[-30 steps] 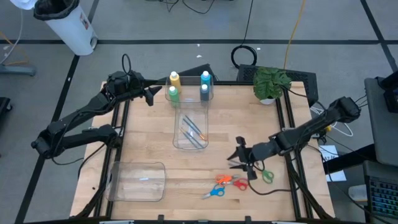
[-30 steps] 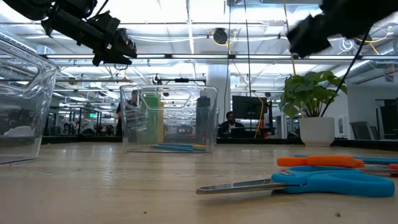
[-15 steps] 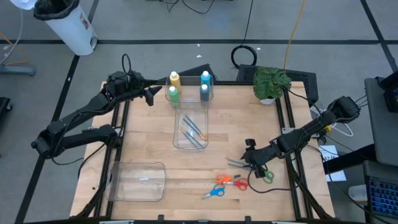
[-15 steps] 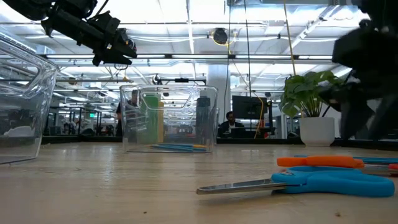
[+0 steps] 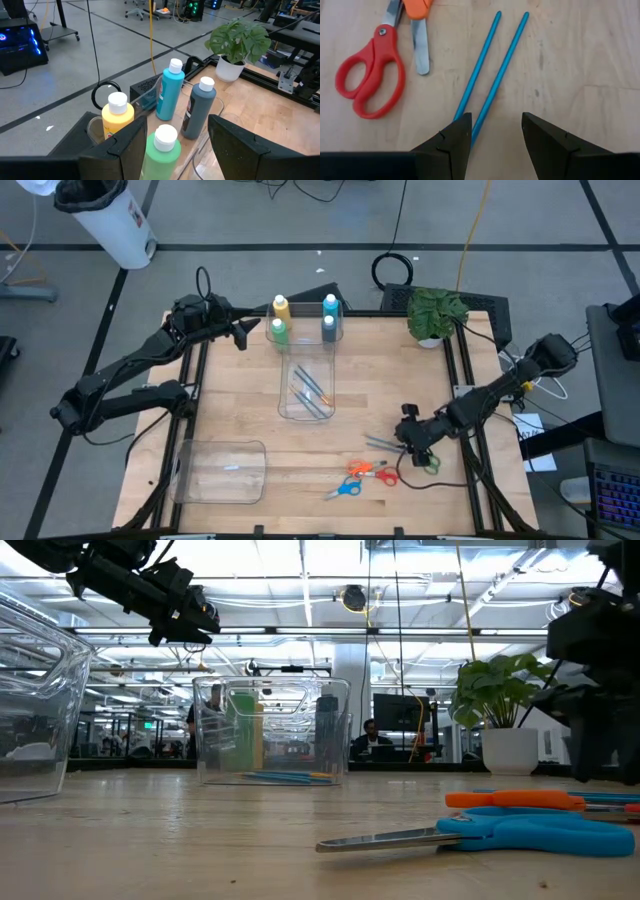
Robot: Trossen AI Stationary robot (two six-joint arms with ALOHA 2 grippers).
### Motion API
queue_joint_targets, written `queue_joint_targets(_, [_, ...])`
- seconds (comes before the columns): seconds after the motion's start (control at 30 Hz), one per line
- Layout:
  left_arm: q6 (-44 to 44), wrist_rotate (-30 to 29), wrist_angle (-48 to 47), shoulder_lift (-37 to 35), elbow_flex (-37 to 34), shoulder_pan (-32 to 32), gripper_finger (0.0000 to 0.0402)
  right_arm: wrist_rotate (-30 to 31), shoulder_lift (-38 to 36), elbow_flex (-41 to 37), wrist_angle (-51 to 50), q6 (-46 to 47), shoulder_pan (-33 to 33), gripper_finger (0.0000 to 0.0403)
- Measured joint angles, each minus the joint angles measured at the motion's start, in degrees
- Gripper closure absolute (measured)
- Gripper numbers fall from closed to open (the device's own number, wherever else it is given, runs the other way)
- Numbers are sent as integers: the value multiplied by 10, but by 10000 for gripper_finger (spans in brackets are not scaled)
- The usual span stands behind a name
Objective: Pick & Place Paint Supplies
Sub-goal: Put the blue paintbrush into the middle transparent bin
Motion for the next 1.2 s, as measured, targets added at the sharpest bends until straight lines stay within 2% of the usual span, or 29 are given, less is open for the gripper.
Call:
queue_joint_targets(0.23, [0,0,0,0,0,0,188,24,31,0,0,21,44,239])
queue_joint_targets(0.43, [0,0,0,0,0,0,188,62,67,2,2,14,47,239])
queue_joint_targets(0.73, [0,0,0,0,0,0,188,123,74,1,9,-27,22,239])
queue_joint_targets(0.97, [0,0,0,0,0,0,188,182,77,-1,58,-40,-31,239])
queue_joint_targets(1.07, [0,0,0,0,0,0,188,172,68,9,63,-35,-55,239])
queue_joint_targets(1.2, [0,0,0,0,0,0,188,157,46,28,59,-113,-64,239])
